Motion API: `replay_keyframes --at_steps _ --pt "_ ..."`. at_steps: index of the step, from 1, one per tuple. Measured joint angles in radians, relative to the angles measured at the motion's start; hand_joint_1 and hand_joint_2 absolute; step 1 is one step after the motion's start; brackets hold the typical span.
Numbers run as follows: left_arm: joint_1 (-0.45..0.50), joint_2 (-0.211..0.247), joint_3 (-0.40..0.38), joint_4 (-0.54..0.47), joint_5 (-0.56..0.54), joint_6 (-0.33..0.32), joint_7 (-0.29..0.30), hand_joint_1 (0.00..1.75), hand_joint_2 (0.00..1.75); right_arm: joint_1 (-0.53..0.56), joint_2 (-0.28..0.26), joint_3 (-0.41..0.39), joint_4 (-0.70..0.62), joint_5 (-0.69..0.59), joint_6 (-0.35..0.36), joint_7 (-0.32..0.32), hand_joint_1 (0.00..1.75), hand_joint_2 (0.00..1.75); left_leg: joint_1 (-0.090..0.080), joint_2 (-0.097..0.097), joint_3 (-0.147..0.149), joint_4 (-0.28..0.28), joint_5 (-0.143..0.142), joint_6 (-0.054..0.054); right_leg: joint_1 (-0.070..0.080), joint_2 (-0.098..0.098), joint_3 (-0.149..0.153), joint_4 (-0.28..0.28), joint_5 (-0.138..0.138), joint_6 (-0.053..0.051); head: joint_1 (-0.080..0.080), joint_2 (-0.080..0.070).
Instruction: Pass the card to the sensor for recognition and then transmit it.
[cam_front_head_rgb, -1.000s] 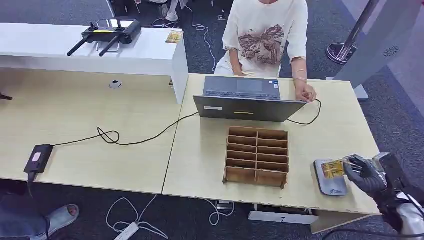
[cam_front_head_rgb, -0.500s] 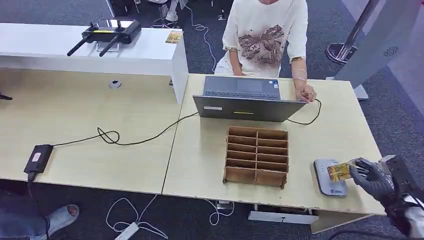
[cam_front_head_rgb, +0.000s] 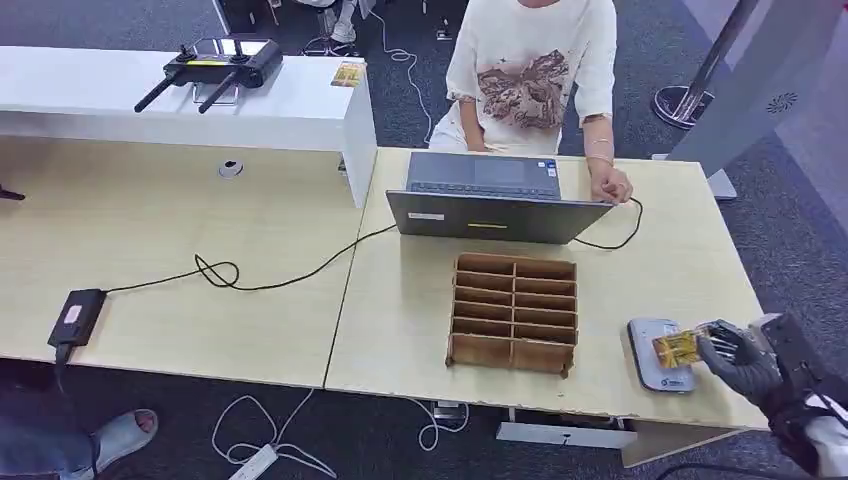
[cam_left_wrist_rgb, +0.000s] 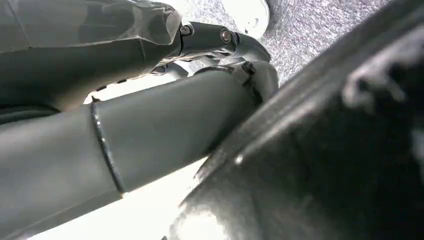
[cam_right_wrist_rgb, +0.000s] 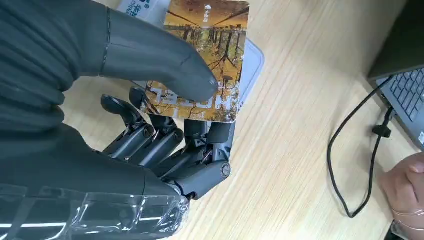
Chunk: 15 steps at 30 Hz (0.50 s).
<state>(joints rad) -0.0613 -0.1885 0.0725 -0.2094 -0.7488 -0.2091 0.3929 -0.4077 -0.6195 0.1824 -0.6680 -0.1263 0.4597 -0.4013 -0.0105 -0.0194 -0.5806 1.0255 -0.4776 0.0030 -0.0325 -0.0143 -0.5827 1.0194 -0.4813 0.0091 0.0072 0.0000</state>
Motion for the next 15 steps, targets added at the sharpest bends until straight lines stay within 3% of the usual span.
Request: replay_keyframes --at_steps 8,15 --pt "-0.001 0.0 0.0 0.0 -0.014 -0.006 -0.002 0.0 0.0 0.001 0.002 0.011 0.0 0.023 -0.001 -0.007 1.75 1.75 0.0 0.0 0.0 0.0 0.0 0.0 0.0 0.0 0.0 0.0 0.0 0.0 0.0 0.0" --pt "-0.005 0.001 -0.002 0.0 -0.034 -0.022 -0.002 0.0 0.0 -0.001 0.007 0.022 -0.005 0.07 -0.048 0.025 1.75 1.75 0.0 0.0 0.0 0.0 0.0 0.0 0.0 0.0 0.0 0.0 0.0 0.0 0.0 0.0"
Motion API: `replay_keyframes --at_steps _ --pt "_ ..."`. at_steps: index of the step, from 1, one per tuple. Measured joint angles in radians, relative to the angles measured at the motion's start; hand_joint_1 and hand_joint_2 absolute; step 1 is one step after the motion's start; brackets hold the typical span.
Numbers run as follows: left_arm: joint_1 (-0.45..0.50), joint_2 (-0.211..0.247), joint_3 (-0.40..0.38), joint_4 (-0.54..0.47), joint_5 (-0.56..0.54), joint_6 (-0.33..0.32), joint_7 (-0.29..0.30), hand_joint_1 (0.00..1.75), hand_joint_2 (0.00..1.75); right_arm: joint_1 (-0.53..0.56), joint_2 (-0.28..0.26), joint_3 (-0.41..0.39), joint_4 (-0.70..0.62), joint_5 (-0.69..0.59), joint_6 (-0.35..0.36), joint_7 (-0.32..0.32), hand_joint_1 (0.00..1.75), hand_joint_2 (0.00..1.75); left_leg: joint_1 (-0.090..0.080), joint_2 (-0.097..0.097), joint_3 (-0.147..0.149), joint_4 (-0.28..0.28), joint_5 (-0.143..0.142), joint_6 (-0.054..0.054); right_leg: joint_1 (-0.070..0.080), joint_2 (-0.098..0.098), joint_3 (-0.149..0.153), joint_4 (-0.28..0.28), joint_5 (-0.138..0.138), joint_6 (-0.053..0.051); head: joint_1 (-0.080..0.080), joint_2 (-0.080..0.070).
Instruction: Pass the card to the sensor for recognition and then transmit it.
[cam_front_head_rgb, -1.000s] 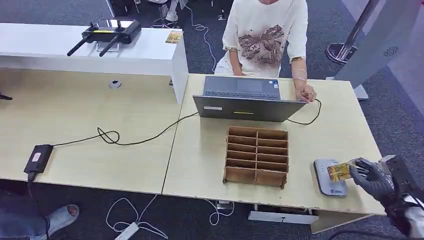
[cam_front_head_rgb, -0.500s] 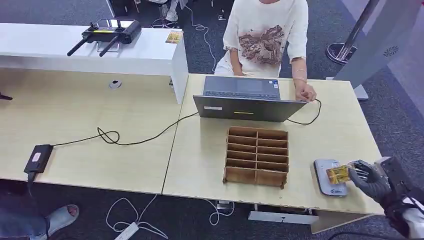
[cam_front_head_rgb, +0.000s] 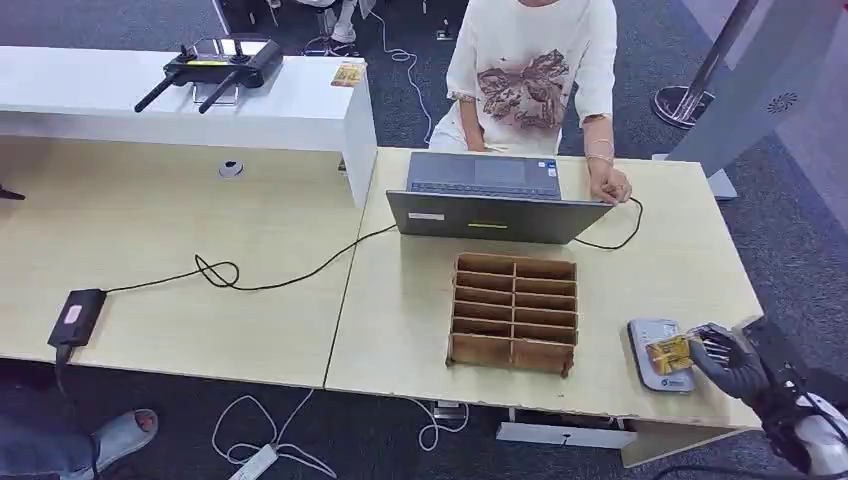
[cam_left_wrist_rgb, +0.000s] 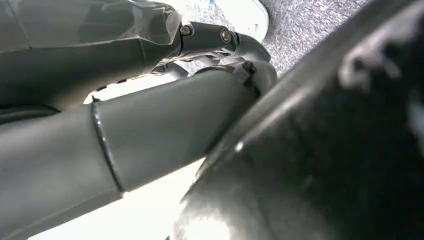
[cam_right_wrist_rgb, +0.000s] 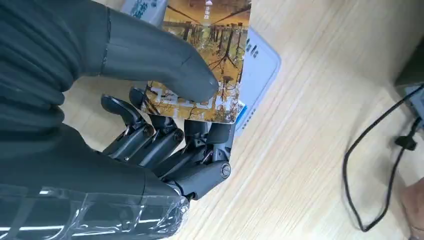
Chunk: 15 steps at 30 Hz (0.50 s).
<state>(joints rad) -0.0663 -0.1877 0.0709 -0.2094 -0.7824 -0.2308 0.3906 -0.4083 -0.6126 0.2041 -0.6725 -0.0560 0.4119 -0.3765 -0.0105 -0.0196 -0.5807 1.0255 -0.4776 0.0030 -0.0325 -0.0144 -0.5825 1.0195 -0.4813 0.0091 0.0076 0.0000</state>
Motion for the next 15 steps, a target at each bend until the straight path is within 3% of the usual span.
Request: replay_keyframes --at_steps 15 --pt "-0.015 0.003 -0.013 0.0 -0.071 -0.044 -0.008 0.0 0.0 -0.051 0.019 0.049 0.01 0.146 -0.117 0.071 1.75 1.75 0.0 -0.005 0.0 0.0 0.0 0.001 0.0 -0.003 0.001 0.0 0.0 0.0 0.0 0.0"
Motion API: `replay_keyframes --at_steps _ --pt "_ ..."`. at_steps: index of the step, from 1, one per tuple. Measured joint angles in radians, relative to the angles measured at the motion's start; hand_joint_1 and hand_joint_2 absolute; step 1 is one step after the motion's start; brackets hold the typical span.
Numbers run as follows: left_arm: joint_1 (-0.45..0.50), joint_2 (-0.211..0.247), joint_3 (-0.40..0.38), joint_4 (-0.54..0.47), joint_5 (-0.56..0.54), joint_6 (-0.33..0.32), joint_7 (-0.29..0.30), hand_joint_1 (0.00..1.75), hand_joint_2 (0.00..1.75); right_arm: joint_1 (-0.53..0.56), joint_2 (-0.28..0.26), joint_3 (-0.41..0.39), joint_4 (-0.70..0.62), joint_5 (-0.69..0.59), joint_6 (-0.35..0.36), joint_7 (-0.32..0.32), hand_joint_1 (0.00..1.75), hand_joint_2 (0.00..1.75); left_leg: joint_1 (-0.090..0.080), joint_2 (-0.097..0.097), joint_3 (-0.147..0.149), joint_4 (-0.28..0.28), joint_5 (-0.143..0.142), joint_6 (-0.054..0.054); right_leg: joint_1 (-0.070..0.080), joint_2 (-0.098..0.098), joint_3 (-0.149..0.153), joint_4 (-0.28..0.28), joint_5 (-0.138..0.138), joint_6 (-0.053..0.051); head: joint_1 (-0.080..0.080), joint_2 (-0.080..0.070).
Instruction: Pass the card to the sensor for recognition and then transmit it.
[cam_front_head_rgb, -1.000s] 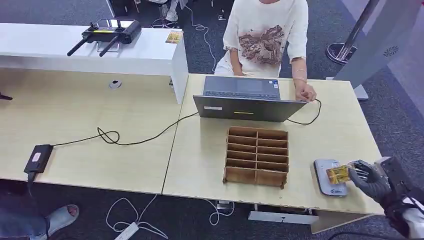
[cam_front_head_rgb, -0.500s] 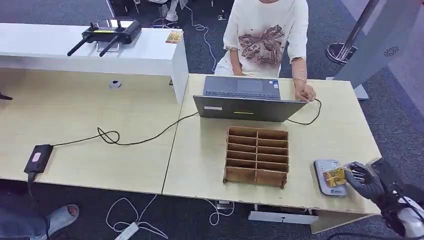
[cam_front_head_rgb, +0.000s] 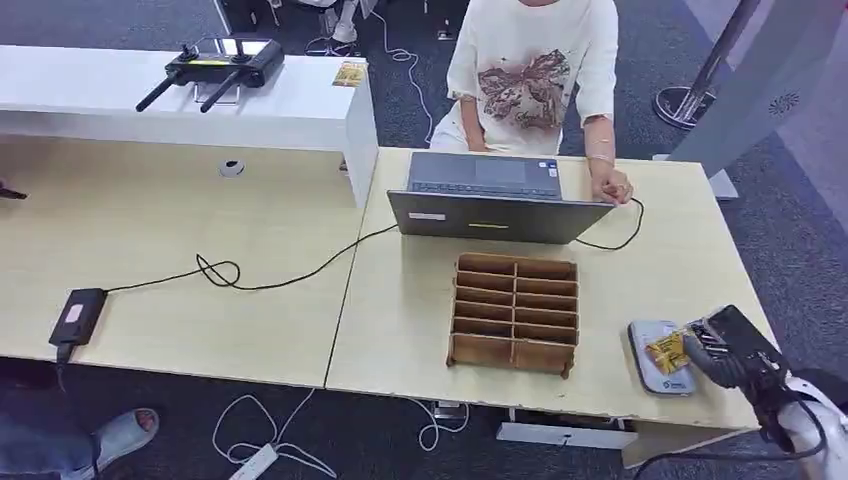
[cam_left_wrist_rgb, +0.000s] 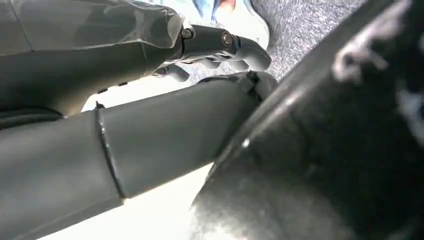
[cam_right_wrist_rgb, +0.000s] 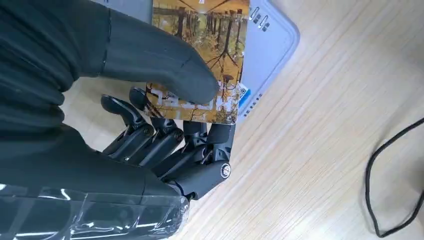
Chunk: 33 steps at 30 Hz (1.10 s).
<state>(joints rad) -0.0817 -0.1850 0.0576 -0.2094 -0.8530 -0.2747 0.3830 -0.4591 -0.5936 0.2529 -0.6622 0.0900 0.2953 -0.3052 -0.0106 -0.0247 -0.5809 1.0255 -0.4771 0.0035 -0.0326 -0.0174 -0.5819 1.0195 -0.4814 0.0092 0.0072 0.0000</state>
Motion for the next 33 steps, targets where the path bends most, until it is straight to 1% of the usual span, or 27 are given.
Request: replay_keyframes --at_steps 3,6,9,15,18,24,27,33 --pt "-0.009 0.001 -0.016 0.0 -0.034 -0.022 -0.019 0.0 0.0 -0.005 0.006 0.007 0.004 0.001 -0.004 0.0 1.75 1.75 0.0 -0.003 0.0 0.0 0.0 0.001 0.0 -0.002 0.001 0.0 -0.001 0.001 0.0 0.0" --pt "-0.019 0.005 -0.049 0.0 -0.064 -0.037 -0.036 0.0 0.0 -0.007 0.008 0.011 0.006 0.002 -0.007 0.0 1.75 1.75 -0.001 -0.005 0.0 0.0 0.001 0.002 -0.001 -0.004 0.002 0.0 -0.001 0.002 0.0 0.0" --pt "-0.025 0.006 -0.072 0.0 -0.071 -0.047 -0.037 0.0 0.0 -0.007 0.013 0.013 0.007 0.004 -0.013 0.0 1.75 1.75 -0.001 -0.005 0.0 0.0 0.001 0.002 -0.001 -0.005 0.002 0.0 -0.001 0.002 0.0 0.0" --pt "-0.026 0.006 -0.073 0.0 -0.066 -0.048 -0.033 0.0 0.0 -0.006 0.016 0.013 0.005 0.011 -0.008 0.003 1.75 1.75 -0.002 -0.005 0.0 0.0 0.001 0.002 -0.002 -0.005 0.002 0.0 -0.002 0.002 0.0 0.0" --pt "-0.027 0.006 -0.075 0.0 -0.081 -0.049 -0.038 0.0 0.0 -0.004 0.016 0.013 0.003 0.003 -0.006 -0.002 1.75 1.75 -0.003 -0.005 0.0 0.0 0.001 0.002 -0.003 -0.005 0.002 0.0 -0.001 0.002 0.0 0.0" --pt "-0.031 0.009 -0.094 0.0 -0.109 -0.055 -0.061 0.0 0.0 0.004 0.016 0.001 0.002 -0.037 0.021 -0.031 1.75 1.75 -0.003 -0.005 0.0 0.0 0.001 0.002 -0.003 -0.005 0.002 0.0 -0.001 0.003 0.0 0.0" --pt "-0.035 0.01 -0.114 0.0 -0.132 -0.063 -0.079 0.0 0.0 0.015 0.016 -0.021 -0.008 -0.067 0.041 -0.048 1.75 1.75 -0.004 -0.005 0.0 0.0 0.001 0.003 -0.003 -0.005 0.002 0.0 -0.001 0.003 0.0 0.0" --pt "-0.043 0.013 -0.148 0.0 -0.152 -0.069 -0.094 0.0 0.0 0.043 0.016 -0.067 -0.033 -0.117 0.08 -0.078 1.75 1.75 -0.004 -0.005 0.0 0.0 0.001 0.004 -0.004 -0.006 0.002 0.0 -0.001 0.003 0.0 0.0"
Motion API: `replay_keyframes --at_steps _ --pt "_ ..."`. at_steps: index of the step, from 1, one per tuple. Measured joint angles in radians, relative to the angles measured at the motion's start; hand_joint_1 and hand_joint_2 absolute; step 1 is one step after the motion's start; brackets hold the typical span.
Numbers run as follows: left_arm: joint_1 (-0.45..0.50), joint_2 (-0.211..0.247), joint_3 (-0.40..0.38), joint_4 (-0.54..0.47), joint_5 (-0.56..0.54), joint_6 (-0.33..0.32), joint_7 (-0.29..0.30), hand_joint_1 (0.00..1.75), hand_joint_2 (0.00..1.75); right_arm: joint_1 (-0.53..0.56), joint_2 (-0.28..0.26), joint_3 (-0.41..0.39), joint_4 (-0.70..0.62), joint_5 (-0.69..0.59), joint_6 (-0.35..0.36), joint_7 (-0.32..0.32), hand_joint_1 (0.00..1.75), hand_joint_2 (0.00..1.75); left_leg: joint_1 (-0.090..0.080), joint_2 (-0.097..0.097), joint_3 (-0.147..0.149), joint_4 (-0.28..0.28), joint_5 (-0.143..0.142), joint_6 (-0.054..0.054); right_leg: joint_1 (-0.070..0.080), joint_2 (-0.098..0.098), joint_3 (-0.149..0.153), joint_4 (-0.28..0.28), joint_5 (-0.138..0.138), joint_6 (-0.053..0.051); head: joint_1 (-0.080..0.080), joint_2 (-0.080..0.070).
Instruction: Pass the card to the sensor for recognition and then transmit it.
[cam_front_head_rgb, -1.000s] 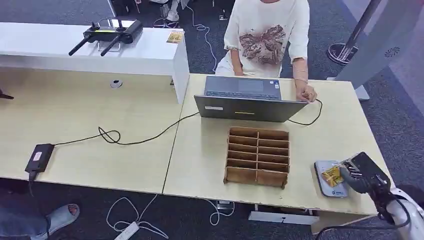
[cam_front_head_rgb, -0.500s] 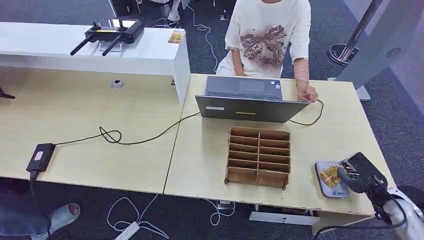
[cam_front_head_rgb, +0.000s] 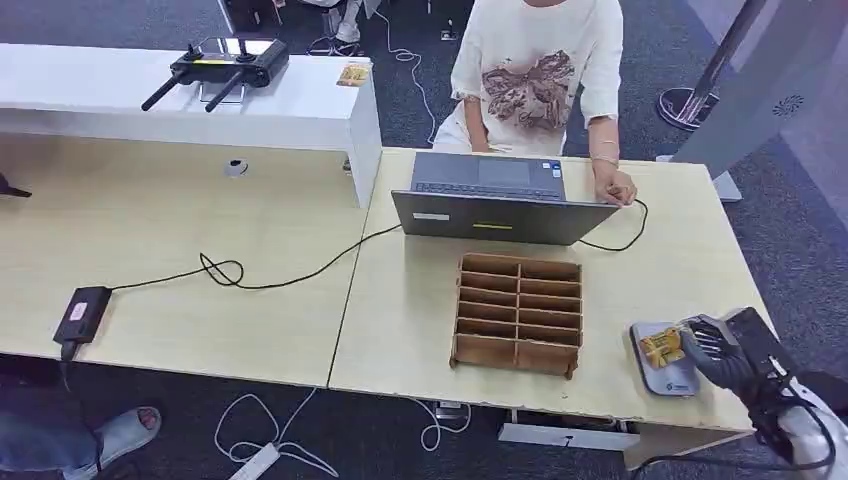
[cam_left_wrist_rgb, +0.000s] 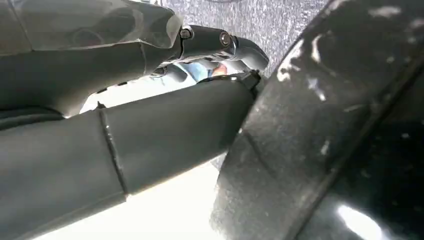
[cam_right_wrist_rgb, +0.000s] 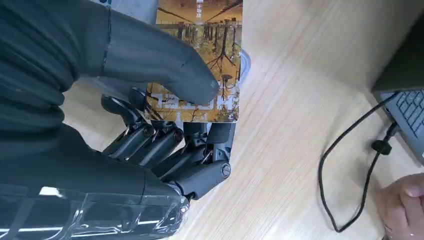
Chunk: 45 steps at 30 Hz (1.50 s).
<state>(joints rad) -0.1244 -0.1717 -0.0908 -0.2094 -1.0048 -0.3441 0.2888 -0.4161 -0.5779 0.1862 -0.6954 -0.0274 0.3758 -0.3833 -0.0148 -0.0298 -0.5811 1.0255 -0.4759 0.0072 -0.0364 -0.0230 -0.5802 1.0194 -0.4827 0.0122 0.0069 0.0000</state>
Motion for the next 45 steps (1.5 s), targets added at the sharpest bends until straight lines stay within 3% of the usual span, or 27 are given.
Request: replay_keyframes --at_steps 9,19,25,32,38,45 --pt "-0.008 0.001 -0.049 0.0 -0.04 -0.006 -0.035 0.0 0.0 0.051 0.007 -0.058 -0.069 -0.04 0.029 -0.049 1.75 1.75 -0.001 0.0 0.0 0.0 0.0 0.0 -0.001 0.0 0.0 0.0 -0.001 0.001 0.0 0.0" --pt "-0.008 0.001 -0.05 0.0 -0.004 -0.006 -0.008 0.0 0.0 0.141 0.034 -0.131 -0.241 0.001 0.014 -0.057 1.75 1.75 -0.003 0.0 0.0 0.0 -0.001 0.002 -0.003 -0.001 0.001 0.0 -0.002 0.003 0.0 0.0" --pt "-0.009 0.001 -0.05 0.0 -0.023 -0.006 -0.014 0.0 0.0 0.15 0.04 -0.139 -0.367 0.098 -0.091 -0.069 1.75 1.75 -0.003 0.0 0.001 -0.001 -0.001 0.002 -0.004 -0.001 0.001 0.0 -0.002 0.004 0.001 0.0" --pt "-0.004 0.001 -0.05 0.0 0.007 0.012 -0.005 0.0 0.0 0.207 0.061 -0.154 -0.563 0.095 -0.215 -0.114 1.75 1.75 -0.004 0.0 0.001 -0.001 -0.002 0.003 -0.004 -0.001 0.001 0.0 -0.003 0.004 0.0 0.0" --pt "0.001 0.001 -0.05 0.0 0.021 0.034 -0.003 0.0 0.0 0.26 0.084 -0.19 -0.703 0.089 -0.257 -0.158 1.75 1.75 -0.004 0.0 0.001 -0.001 -0.002 0.003 -0.005 -0.001 0.001 0.0 -0.003 0.005 0.0 0.0" --pt "0.003 0.0 -0.05 0.0 -0.003 0.049 -0.022 0.0 0.0 0.259 0.098 -0.211 -0.774 0.054 -0.285 -0.2 1.75 1.75 -0.004 0.0 0.001 -0.001 -0.002 0.003 -0.005 -0.001 0.001 0.0 -0.002 0.005 0.0 0.0"
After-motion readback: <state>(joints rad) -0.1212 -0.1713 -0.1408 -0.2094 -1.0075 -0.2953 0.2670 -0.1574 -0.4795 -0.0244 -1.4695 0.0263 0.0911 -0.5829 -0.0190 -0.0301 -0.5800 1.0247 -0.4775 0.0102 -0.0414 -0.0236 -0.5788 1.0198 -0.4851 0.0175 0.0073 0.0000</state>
